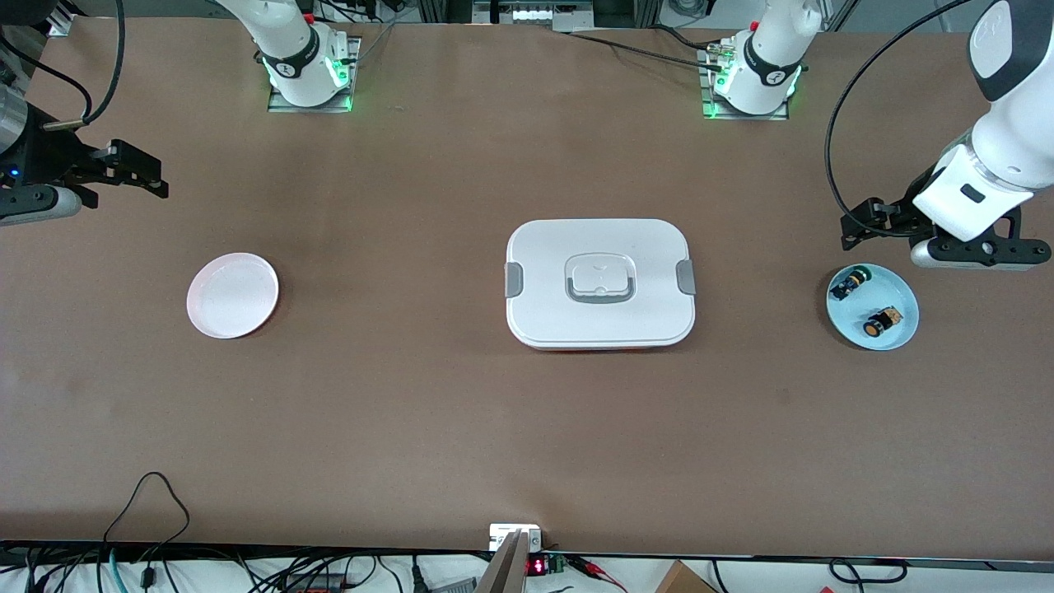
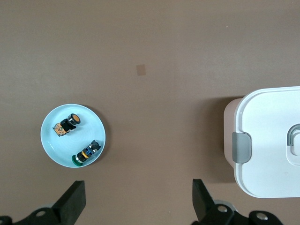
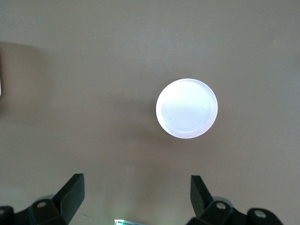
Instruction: Transfer orange switch to right arm and place
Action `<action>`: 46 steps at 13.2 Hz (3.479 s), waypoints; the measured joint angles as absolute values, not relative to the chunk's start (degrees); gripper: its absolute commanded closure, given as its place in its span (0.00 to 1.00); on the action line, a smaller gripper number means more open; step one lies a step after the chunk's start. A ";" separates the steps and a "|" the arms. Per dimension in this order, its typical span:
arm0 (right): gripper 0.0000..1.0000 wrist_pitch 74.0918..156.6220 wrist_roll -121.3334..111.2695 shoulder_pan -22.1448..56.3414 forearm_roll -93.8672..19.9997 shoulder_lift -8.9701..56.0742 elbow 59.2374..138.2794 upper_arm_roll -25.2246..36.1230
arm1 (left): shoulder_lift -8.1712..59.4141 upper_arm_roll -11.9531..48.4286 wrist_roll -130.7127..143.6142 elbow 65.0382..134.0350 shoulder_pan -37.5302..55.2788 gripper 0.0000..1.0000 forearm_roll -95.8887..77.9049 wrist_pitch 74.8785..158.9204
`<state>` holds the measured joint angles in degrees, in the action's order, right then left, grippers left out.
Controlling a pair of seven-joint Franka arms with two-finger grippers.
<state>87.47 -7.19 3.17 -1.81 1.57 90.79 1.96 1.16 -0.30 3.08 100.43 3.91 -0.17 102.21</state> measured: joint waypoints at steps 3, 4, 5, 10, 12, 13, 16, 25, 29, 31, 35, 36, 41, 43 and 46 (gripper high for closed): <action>0.00 87.47 -7.19 3.17 -1.81 1.57 90.78 1.96 | 1.16 -0.30 3.08 100.43 3.92 0.00 -0.17 102.21; 0.00 87.47 -7.19 3.16 -1.81 1.57 90.78 1.96 | 1.16 -0.30 3.08 100.43 3.92 0.00 -0.17 102.04; 0.00 87.47 -7.19 3.16 -1.81 1.57 90.78 1.96 | 1.16 -0.30 3.08 100.43 3.92 0.00 -0.17 101.56; 0.00 87.47 -7.19 3.16 -1.81 1.57 90.78 1.96 | 1.23 -0.29 3.08 100.44 3.92 0.00 -0.17 98.17; 0.00 87.47 -7.19 3.16 -1.81 1.57 90.78 1.96 | 1.97 -0.42 3.08 100.51 3.87 0.00 -0.17 97.71; 0.00 87.47 -7.19 3.16 -1.81 1.57 90.78 1.96 | 2.66 -0.60 3.08 100.52 3.77 0.00 -0.17 97.69; 0.00 87.47 -7.19 3.16 -1.81 1.57 90.78 1.96 | 4.87 -1.10 3.08 100.49 3.04 0.00 -0.17 97.70; 0.00 87.46 -7.19 3.13 -1.81 1.57 90.77 1.97 | 11.93 -1.74 16.18 99.21 -6.86 0.00 -0.09 101.34; 0.00 87.46 -7.19 3.13 -1.81 1.57 90.75 1.97 | 18.49 -1.77 21.00 99.57 -10.03 0.00 1.75 111.47; 0.00 87.46 -7.19 3.13 -1.81 1.57 90.75 1.97 | 20.24 -1.79 20.85 101.85 -12.08 0.00 2.17 117.48; 0.00 87.46 -7.19 3.13 -1.81 1.57 90.74 1.97 | 22.50 -1.81 18.68 107.88 -15.96 0.01 2.21 127.08; 0.00 87.46 -7.19 3.13 -1.81 1.57 90.74 1.97 | 23.52 -1.83 18.27 108.27 -16.82 0.01 2.22 128.05; 0.00 87.46 -7.19 3.13 -1.81 1.57 90.74 1.97 | 29.87 -1.46 16.47 108.53 -18.01 0.00 2.22 138.44; 0.00 87.46 -7.19 3.13 -1.81 1.57 90.74 1.97 | 31.39 -1.29 16.47 108.56 -17.95 0.00 2.22 139.93; 0.00 87.46 -7.19 3.13 -1.81 1.57 90.73 1.97 | 31.49 -1.29 16.47 108.99 -17.98 0.01 2.22 139.94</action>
